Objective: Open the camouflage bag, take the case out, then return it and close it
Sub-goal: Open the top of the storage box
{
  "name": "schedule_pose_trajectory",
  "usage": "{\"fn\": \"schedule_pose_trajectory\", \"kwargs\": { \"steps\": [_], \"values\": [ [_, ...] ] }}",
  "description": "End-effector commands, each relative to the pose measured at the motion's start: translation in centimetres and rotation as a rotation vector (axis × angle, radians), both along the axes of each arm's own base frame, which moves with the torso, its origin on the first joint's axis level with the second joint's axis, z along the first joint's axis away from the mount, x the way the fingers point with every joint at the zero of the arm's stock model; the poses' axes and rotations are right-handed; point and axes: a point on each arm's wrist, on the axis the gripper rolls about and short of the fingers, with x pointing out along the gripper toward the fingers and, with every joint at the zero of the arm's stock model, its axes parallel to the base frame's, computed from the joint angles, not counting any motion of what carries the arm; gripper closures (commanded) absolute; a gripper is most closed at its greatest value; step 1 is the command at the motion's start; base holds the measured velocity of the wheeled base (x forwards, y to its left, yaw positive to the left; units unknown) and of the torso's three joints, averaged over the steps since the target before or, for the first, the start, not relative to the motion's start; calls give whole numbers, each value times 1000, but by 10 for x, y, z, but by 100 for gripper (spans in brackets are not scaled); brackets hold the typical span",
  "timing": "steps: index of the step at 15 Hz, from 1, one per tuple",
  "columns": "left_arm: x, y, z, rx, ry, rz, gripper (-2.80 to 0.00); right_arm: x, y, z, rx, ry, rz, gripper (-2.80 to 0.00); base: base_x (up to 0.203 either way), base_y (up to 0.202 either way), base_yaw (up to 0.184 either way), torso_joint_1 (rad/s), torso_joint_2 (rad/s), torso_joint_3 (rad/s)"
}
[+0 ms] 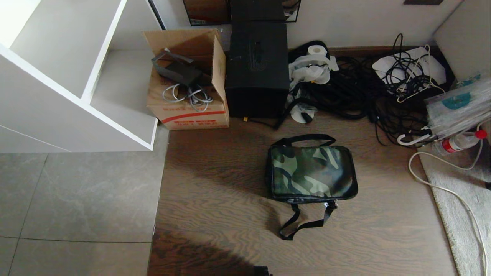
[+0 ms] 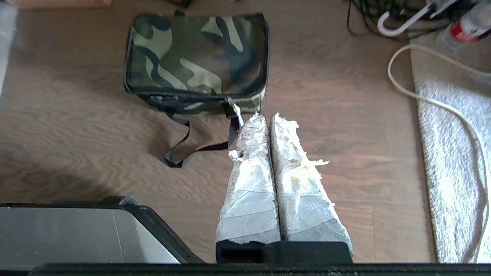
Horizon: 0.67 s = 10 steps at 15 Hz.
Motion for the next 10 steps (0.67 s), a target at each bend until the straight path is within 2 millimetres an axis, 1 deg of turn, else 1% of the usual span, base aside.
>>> {"fn": "schedule_pose_trajectory", "kwargs": {
  "steps": [1, 10],
  "values": [
    [0, 0, 0, 0, 2, 0, 0, 0, 0, 0, 0, 0, 2, 0, 0, 0, 0, 2, 4, -204],
    [0, 0, 0, -2, 2, 0, 0, 0, 0, 0, 0, 0, 1, 0, 0, 0, 0, 3, 2, -200]
  ]
}}
